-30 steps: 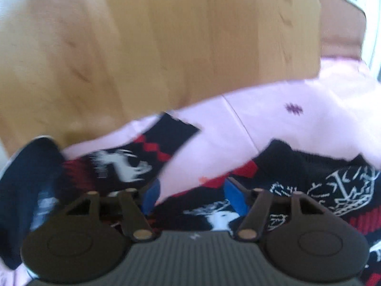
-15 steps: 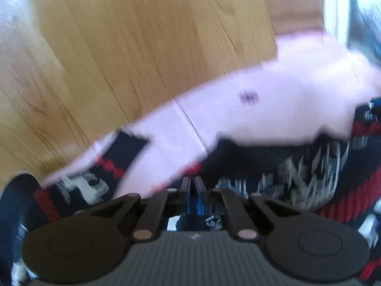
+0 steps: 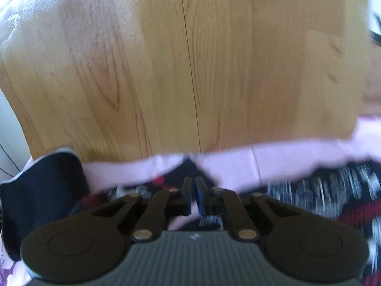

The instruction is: Fold small clothes

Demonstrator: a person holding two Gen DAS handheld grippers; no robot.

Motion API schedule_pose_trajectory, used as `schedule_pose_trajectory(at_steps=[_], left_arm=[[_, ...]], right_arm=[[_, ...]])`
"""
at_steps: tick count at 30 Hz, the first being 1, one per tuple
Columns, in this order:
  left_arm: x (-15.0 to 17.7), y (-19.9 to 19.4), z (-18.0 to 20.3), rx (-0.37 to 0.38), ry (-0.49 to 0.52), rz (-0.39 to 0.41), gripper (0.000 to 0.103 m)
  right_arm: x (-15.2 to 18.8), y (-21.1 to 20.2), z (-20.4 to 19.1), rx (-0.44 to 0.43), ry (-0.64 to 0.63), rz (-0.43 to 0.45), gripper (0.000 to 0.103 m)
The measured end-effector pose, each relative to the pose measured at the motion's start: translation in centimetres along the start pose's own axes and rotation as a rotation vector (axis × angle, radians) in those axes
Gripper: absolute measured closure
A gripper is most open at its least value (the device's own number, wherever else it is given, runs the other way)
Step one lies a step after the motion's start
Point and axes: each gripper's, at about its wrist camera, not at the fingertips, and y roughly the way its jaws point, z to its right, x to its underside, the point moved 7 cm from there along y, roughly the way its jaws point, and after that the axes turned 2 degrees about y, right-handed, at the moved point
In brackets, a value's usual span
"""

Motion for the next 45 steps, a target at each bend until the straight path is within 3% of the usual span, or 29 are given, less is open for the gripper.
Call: schedule_pose_trajectory(at_steps=[1,2,3,8,12,15,17,18,19,20,21,25,27,30,33,35,36,37,38,42,45], left_arm=[[1.6,-1.1,-0.6,0.025,0.021,-0.006,0.072],[3.0,-2.2,-1.2,0.045,0.034,-0.007,0.061],[4.7,-3.5,-2.0,0.070,0.045,-0.002,0.045],[12.8,-9.4,-4.9,0.166,0.024,-0.046,0.027],[19.1,-12.5,-5.7,0.261,-0.090,-0.120,0.026],[22.0,-13.2,-5.8,0.313,-0.165,-0.146,0.027],[23.3,-13.9,-5.6,0.300,-0.186,-0.112,0.038],[23.5,-14.4,-5.5,0.302,-0.192,-0.103,0.060],[23.7,-14.7,-5.0,0.321,-0.198,-0.113,0.095],[24.0,-14.9,-4.5,0.356,-0.213,-0.142,0.095],[23.9,-15.5,-4.0,0.365,-0.221,-0.142,0.096],[24.1,-20.3,-0.4,0.467,-0.143,-0.100,0.096],[24.5,-22.6,1.3,0.516,-0.099,-0.071,0.096],[26.4,-23.3,4.6,0.599,-0.050,-0.114,0.095],[27.9,-21.2,5.5,0.579,-0.027,-0.196,0.091],[27.9,-20.2,4.5,0.588,-0.071,-0.223,0.087],[27.3,-20.2,3.6,0.582,-0.090,-0.215,0.076],[26.7,-20.4,2.6,0.542,-0.093,-0.184,0.060],[25.8,-20.8,1.4,0.484,-0.094,-0.137,0.055],[22.9,-20.7,-2.9,0.375,-0.188,-0.030,0.052],[21.4,-18.9,-4.9,0.311,-0.261,0.026,0.046]], right_arm=[[0.7,-1.8,0.0,-0.071,0.052,0.005,0.072],[2.0,-4.1,-0.5,-0.148,0.108,0.007,0.062],[3.0,-5.7,-0.7,-0.218,0.143,-0.005,0.058],[9.5,-11.0,-2.6,-0.521,0.235,-0.155,0.055],[14.1,-14.9,-6.4,-0.644,0.245,-0.213,0.055],[16.3,-16.3,-9.6,-0.705,0.221,-0.253,0.055],[17.8,-16.3,-11.6,-0.734,0.178,-0.289,0.054],[18.3,-16.4,-12.2,-0.744,0.178,-0.254,0.054],[18.5,-16.2,-12.9,-0.747,0.188,-0.239,0.058],[18.6,-16.1,-13.8,-0.745,0.191,-0.242,0.087],[18.9,-15.8,-14.7,-0.742,0.179,-0.267,0.093],[16.9,-18.1,-12.8,-0.706,0.120,-0.173,0.094],[15.6,-20.3,-9.4,-0.637,0.086,-0.114,0.094],[14.9,-22.2,-4.7,-0.497,0.066,-0.095,0.094],[16.9,-21.5,-3.0,-0.432,0.017,-0.198,0.093],[18.4,-19.9,-3.6,-0.383,-0.033,-0.259,0.088],[18.5,-19.4,-3.9,-0.347,-0.055,-0.258,0.087],[18.2,-18.9,-3.3,-0.334,-0.065,-0.245,0.081],[17.3,-18.5,-3.0,-0.321,-0.045,-0.211,0.074],[13.0,-17.3,-3.5,-0.330,-0.003,-0.090,0.071],[11.8,-15.2,-6.6,-0.399,-0.054,-0.079,0.071]])
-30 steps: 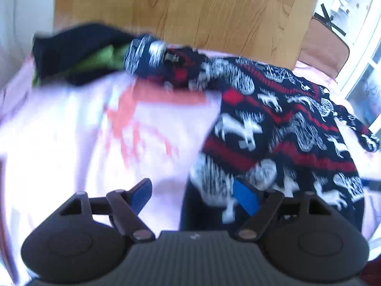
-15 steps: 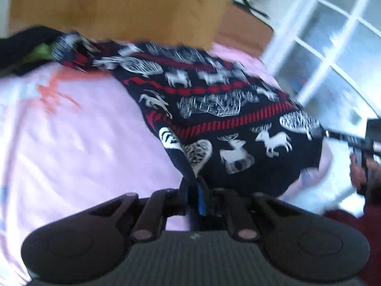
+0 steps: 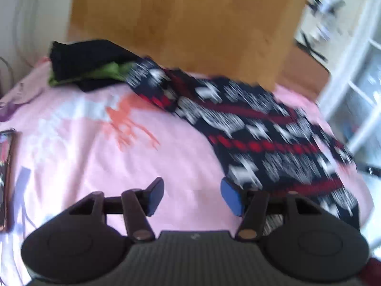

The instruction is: Fold small clothes

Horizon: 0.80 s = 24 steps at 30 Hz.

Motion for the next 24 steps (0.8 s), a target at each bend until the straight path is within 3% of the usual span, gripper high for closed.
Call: schedule_pose_trajectory(at_steps=[3,5,11,12,14,17,20,24], left_arm=[[-1.7,1.8,-1.4,-0.020,-0.075,0.044,0.037],[-2.5,3.1,-1.9,-0.034,-0.102,0.069,0.036],[-3.4,6.5,-3.5,-0.197,-0.069,0.145,0.035],[-3.3,7.0,-3.7,-0.202,-0.070,0.150,0.035],[-2.9,7.8,-4.0,-0.173,-0.082,0.156,0.035],[-2.6,7.9,-3.8,-0.156,-0.079,0.174,0.035],[-2.4,6.9,-3.2,-0.151,-0.042,0.232,0.029],[-2.4,6.7,-2.6,-0.148,-0.011,0.257,0.029]], right_arm=[[-1.2,3.5,-2.7,-0.060,-0.077,-0.022,0.071],[-1.9,4.8,-3.8,-0.116,-0.121,-0.038,0.071],[-5.8,8.1,-10.1,-0.257,-0.245,-0.041,0.071],[-6.9,9.1,-11.9,-0.290,-0.264,-0.041,0.069],[-9.0,11.2,-15.1,-0.371,-0.273,-0.054,0.055],[-12.4,15.8,-19.5,-0.494,-0.223,-0.108,0.050],[-15.6,22.6,-21.4,-0.446,-0.117,-0.163,0.051],[-17.7,31.5,-20.2,-0.215,-0.060,-0.163,0.051]])
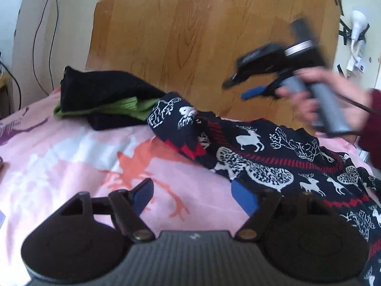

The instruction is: Fold small clothes

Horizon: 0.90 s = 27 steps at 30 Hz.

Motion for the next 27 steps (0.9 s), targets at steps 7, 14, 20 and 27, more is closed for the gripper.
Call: schedule_pose_trajectory(at_steps=[7,14,20,27], left_arm=[[-0.1,0.3,-0.1,0.044,-0.017,-0.005,0.029],[-0.1,0.6,-0.8,0.049,-0.062,-0.017,0.029],[-0.3,0.3,-1.1,0.053,-0.081,0.002,0.025],[-0.9,-0.3,0.4,0.131,-0.055,0.026,0.010]], right_arm=[[0.2,7.5,7.3,0.137,0.291,-0.062,0.050],[2.1,8.5,4.4,0.113,0.168,-0.106,0.093],[-0.9,-1.1,2.8,-0.023,0.154,0.067,0.093],[0.3,-15.4,8.8,-0.036,0.137,0.228,0.093]])
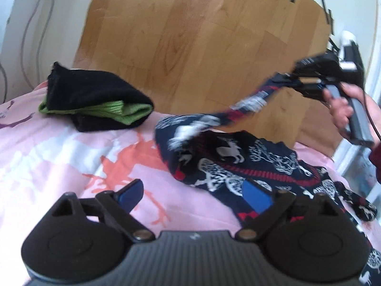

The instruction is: Fold small clothes

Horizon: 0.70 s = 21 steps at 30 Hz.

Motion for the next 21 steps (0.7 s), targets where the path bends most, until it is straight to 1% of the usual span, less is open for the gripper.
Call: schedule_pose_trajectory(at_steps=[1,3,5,7,8,10,12,13,14,15,16,17,18,19,20,21], left_arm=[[-0.3,0.0,0.5,0.010,0.012,-0.003,0.010],[-1.3,0.2,1.4,0.032,0.026,-0.009,0.008],[-2.9,0.8,2.3,0.043,0.033,-0.008,0.005],[-4.4,2.1,3.0,0.063,0.045,-0.017,0.000],[-5.1,3.2,3.3,0.063,0.053,-0.032,0.000],[-5.8,6.2,3.6,0.045,0.052,-0.083,0.000],[-5.9,9.8,3.5,0.037,0.040,-0.157,0.000],[-5.8,11.2,3.2,0.015,0.033,-0.189,0.001],[-5.5,12.8,2.7,-0.013,0.016,-0.221,0.001],[-5.2,14.2,2.3,-0.026,-0.009,-0.248,0.008],[-4.9,15.3,2.2,-0.014,-0.037,-0.271,0.023],[-4.6,16.1,2.3,0.010,-0.057,-0.294,0.034],[-4.5,16.4,2.6,0.014,-0.045,-0.281,0.049],[-4.5,16.9,3.2,0.006,-0.013,-0.282,0.060],[-4.7,17.1,3.7,-0.022,0.032,-0.273,0.068],[-5.1,17.2,4.2,-0.035,0.076,-0.261,0.081]], right_arm=[[0.2,-1.7,1.7,0.019,0.007,0.013,0.093],[0.6,-3.8,5.0,0.072,0.025,0.036,0.093],[1.5,-5.4,8.5,0.110,0.075,0.048,0.093],[2.8,-6.9,11.8,0.148,0.114,0.053,0.093],[3.6,-7.4,13.1,0.167,0.125,0.051,0.093],[5.4,-7.8,15.4,0.208,0.160,0.036,0.092],[7.5,-7.7,17.8,0.251,0.196,0.014,0.092],[8.6,-7.8,18.9,0.270,0.200,-0.011,0.091],[9.4,-7.1,19.0,0.295,0.186,-0.026,0.091],[10.0,-7.3,19.5,0.314,0.163,-0.034,0.090],[10.7,-7.5,19.9,0.329,0.147,-0.044,0.090],[11.1,-7.5,19.7,0.337,0.140,-0.057,0.086],[11.3,-7.5,19.6,0.338,0.134,-0.061,0.085],[11.4,-8.0,19.4,0.336,0.124,-0.056,0.081],[11.3,-8.6,19.6,0.340,0.117,-0.042,0.070],[10.4,-9.0,19.6,0.357,0.122,-0.018,0.066]])
